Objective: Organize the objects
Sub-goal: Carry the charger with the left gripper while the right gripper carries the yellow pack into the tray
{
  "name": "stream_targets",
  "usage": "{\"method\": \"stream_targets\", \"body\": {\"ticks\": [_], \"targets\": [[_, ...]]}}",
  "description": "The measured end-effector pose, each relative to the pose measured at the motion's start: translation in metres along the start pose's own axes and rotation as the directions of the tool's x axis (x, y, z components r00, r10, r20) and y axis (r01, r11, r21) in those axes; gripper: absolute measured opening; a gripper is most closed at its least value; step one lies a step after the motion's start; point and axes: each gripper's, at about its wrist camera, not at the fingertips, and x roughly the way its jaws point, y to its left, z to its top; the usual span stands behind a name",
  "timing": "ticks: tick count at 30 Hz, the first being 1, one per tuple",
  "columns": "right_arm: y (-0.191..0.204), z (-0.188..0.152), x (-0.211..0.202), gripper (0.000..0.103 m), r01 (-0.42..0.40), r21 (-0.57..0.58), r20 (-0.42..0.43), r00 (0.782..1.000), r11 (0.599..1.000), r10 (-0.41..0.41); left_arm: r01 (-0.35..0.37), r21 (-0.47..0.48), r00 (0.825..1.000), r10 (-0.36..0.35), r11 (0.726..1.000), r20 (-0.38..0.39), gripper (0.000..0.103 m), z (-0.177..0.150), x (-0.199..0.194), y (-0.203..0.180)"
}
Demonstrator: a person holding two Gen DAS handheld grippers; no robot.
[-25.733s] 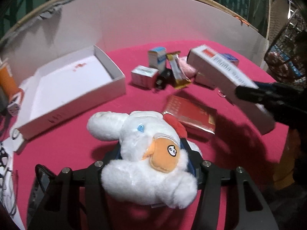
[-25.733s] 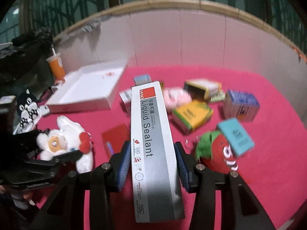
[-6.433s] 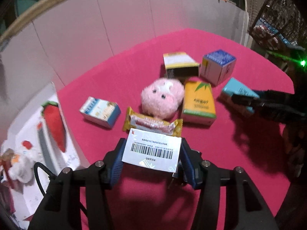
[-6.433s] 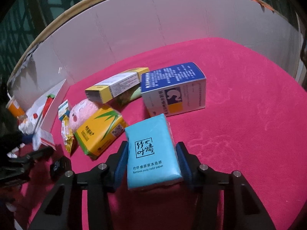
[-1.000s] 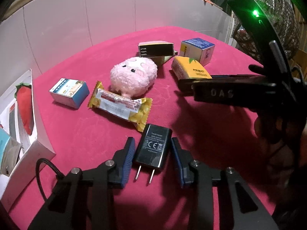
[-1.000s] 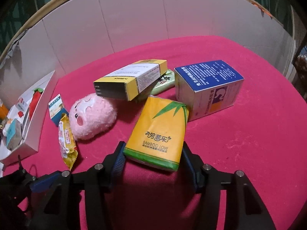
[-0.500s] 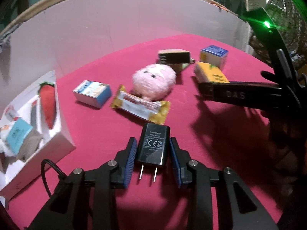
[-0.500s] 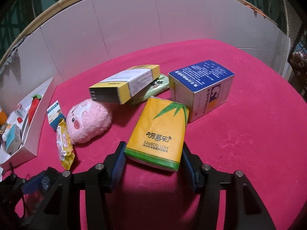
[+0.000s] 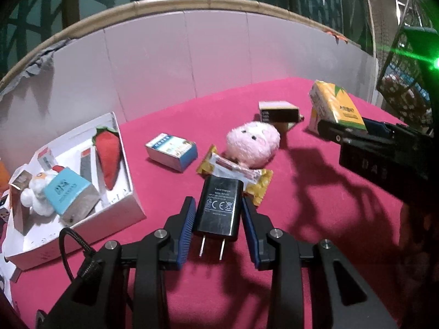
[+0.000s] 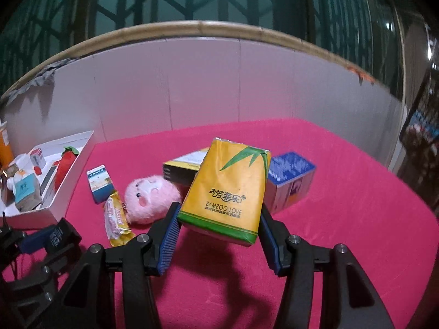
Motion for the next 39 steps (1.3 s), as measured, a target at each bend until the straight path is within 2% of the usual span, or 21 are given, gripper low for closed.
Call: {"method": "stream_targets", "body": {"ticks": [5, 8, 25, 34, 39], "targets": [[0.016, 0.002, 0.001, 0.058, 0.002, -0.045, 0.014, 1.0, 0.999, -0.002, 0.0, -0.008, 1.0, 0.0, 1.0, 0.031, 0.033, 0.001, -0.005, 0.0], [0.015, 0.002, 0.001, 0.058, -0.031, -0.02, -0.024, 0.999, 0.999, 0.03, 0.005, -0.029, 0.999, -0.004, 1.0, 0.045, 0.033, 0.004, -0.009, 0.006], [0.082, 0.027, -0.024, 0.058, -0.147, -0.141, 0.002, 0.989, 0.979, 0.148, -0.048, -0.135, 0.988, 0.066, 0.99, 0.138, 0.033, 0.028, -0.054, 0.068], [0.129, 0.047, -0.027, 0.058, -0.237, -0.202, -0.023, 0.971, 0.95, 0.237, -0.122, -0.225, 0.98, 0.153, 0.967, 0.128, 0.033, 0.034, -0.065, 0.133], [0.163, 0.059, -0.028, 0.058, -0.293, -0.255, -0.038, 0.955, 0.921, 0.293, -0.113, -0.269, 0.98, 0.152, 0.957, 0.13, 0.033, 0.043, -0.072, 0.167]]}}
